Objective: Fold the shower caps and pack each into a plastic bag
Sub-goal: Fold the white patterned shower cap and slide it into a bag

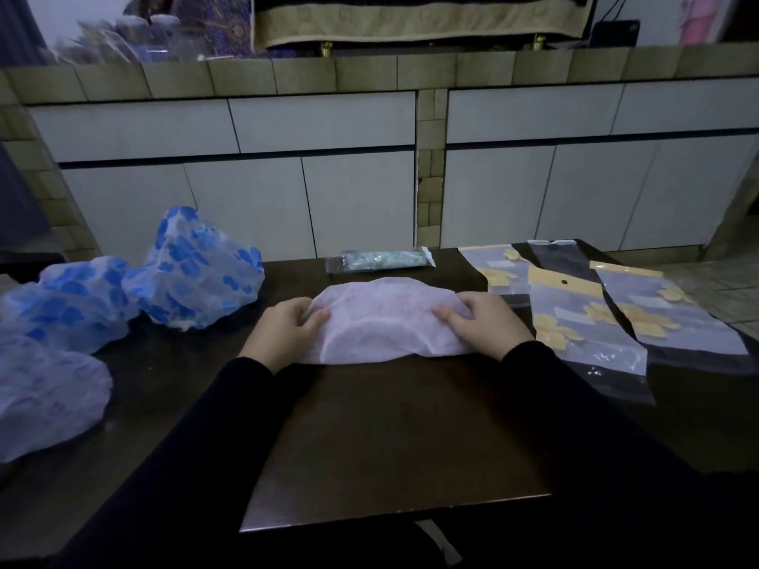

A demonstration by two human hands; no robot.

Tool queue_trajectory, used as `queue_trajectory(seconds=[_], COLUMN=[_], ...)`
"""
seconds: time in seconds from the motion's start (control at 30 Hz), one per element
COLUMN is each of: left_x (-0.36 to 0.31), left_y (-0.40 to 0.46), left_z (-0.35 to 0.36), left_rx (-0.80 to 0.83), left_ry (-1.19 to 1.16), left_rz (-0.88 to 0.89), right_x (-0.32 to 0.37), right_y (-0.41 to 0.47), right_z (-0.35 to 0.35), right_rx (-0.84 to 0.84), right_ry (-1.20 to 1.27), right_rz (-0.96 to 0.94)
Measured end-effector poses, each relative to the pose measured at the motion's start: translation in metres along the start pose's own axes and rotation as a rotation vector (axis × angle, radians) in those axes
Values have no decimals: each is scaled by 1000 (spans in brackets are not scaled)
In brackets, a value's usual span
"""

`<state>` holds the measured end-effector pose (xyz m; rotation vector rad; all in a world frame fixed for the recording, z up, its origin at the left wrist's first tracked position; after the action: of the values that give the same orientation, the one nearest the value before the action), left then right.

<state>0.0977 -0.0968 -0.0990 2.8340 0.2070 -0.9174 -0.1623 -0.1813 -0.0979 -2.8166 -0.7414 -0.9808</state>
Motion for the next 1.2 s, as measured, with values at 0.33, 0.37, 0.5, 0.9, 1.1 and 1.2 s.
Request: queue_trajectory(seconds=[0.33, 0.37, 0.5, 0.9, 1.1, 1.2], left_x=[12, 14, 5, -72, -29, -18], left_y=[11, 12, 9, 8, 32, 38], left_z=[-6, -4, -8, 26, 64, 68], left_rx=[-35, -15, -31, -163, 260, 346], left_ry=[163, 192, 358, 609, 566, 518], left_rz=[-91, -122, -165, 285, 81, 19], right_x=[7, 6, 3, 100, 62, 38], right_y=[23, 26, 30, 15, 46, 59], right_z=[16, 19, 18, 31, 94, 93], right_rx=[21, 46, 60, -237, 288, 379], right_ry=[-149, -207, -298, -634, -682, -604], right_rz=[42, 68, 142, -270, -138, -4])
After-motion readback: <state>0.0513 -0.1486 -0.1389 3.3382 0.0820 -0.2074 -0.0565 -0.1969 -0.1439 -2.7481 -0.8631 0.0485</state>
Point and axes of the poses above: each hand's wrist, its own y-axis towards the middle knuckle, its own z-axis out of the palm, x = y × z, the point moved 10 cm from there along y, towards the middle knuckle, and after that the axes turned 11 degrees about x, right-handed, at the moved point
